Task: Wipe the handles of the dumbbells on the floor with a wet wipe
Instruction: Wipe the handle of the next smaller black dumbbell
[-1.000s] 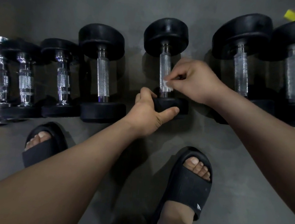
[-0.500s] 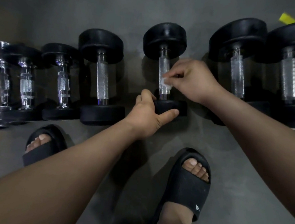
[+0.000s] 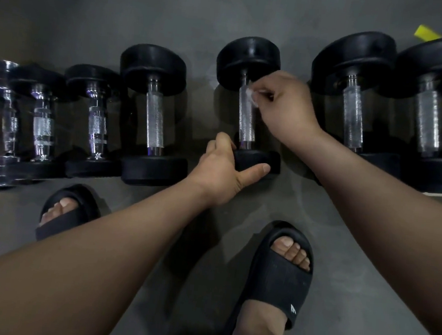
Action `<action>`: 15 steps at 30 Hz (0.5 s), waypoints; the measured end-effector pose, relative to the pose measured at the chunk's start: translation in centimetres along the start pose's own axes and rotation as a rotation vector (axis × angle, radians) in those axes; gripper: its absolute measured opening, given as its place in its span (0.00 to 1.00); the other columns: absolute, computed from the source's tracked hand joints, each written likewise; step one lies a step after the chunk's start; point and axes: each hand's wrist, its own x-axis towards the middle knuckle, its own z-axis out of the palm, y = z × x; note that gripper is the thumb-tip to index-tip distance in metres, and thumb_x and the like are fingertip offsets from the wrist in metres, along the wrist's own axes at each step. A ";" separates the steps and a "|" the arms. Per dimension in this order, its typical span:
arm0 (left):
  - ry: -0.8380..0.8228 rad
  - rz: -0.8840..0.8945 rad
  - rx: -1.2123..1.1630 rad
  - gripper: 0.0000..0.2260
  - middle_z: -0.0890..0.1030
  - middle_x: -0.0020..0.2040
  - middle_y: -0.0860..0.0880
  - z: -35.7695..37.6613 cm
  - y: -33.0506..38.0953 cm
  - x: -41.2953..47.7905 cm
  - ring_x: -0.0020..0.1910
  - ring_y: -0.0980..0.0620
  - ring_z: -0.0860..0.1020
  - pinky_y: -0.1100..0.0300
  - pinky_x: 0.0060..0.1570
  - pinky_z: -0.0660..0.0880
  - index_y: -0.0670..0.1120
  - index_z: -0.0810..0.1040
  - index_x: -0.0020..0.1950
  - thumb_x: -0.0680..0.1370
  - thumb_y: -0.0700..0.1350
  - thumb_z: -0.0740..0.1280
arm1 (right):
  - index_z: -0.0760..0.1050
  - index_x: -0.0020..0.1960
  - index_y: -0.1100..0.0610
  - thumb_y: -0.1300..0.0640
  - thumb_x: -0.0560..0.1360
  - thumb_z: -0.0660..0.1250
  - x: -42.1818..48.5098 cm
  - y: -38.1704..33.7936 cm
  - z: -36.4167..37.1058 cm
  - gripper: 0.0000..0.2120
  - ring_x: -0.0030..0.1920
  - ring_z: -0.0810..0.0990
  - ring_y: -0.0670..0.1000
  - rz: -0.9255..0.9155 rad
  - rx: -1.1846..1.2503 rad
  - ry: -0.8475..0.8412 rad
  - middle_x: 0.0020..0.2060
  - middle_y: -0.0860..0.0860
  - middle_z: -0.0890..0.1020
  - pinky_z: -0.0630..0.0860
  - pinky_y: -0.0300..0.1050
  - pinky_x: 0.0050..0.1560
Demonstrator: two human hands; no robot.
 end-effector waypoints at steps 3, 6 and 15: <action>-0.015 -0.008 -0.006 0.29 0.69 0.58 0.48 -0.1 -0.1 0.0 0.59 0.46 0.74 0.48 0.63 0.75 0.50 0.64 0.55 0.70 0.67 0.73 | 0.83 0.51 0.55 0.59 0.77 0.69 -0.8 -0.2 0.6 0.05 0.47 0.80 0.46 0.035 -0.012 0.079 0.46 0.50 0.82 0.78 0.43 0.51; -0.002 0.003 -0.010 0.29 0.69 0.58 0.48 0.1 -0.2 0.0 0.60 0.45 0.74 0.46 0.63 0.75 0.50 0.63 0.55 0.70 0.67 0.73 | 0.85 0.54 0.59 0.61 0.77 0.70 -2.5 -0.3 0.5 0.08 0.51 0.81 0.45 -0.031 0.001 0.065 0.50 0.52 0.83 0.75 0.34 0.56; -0.018 -0.001 0.022 0.32 0.69 0.61 0.46 0.0 0.0 0.1 0.62 0.43 0.73 0.46 0.64 0.74 0.48 0.64 0.59 0.70 0.68 0.72 | 0.84 0.55 0.61 0.61 0.79 0.66 -0.4 -0.9 0.7 0.10 0.50 0.82 0.52 -0.104 -0.101 0.060 0.50 0.54 0.82 0.77 0.41 0.53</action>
